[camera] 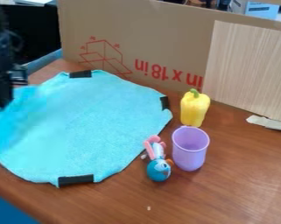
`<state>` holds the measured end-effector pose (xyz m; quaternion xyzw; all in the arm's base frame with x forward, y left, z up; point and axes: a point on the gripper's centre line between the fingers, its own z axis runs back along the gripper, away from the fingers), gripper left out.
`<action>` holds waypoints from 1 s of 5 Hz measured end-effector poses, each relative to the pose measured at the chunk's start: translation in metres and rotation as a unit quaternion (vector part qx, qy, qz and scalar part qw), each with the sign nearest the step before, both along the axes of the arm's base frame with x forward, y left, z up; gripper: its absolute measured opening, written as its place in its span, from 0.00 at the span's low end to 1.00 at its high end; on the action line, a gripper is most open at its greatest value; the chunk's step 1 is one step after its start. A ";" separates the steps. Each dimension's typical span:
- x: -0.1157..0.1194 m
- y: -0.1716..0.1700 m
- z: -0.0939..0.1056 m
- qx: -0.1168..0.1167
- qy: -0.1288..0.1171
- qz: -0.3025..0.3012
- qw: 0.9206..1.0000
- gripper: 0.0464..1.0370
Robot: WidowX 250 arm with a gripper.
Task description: Fold the blue cloth from bottom left to top right
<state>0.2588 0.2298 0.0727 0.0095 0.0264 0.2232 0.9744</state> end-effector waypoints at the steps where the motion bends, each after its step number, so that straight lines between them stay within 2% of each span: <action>1: 0.018 -0.030 0.000 -0.017 0.005 -0.013 1.000 0.02; 2: 0.039 -0.056 -0.004 -0.030 0.013 -0.021 0.999 0.02; 3: 0.067 -0.081 -0.001 -0.049 0.007 -0.016 0.999 0.02; 4: 0.093 -0.101 0.005 -0.053 -0.019 -0.016 0.998 0.02; 5: 0.114 -0.121 0.010 -0.067 -0.029 -0.015 0.997 0.02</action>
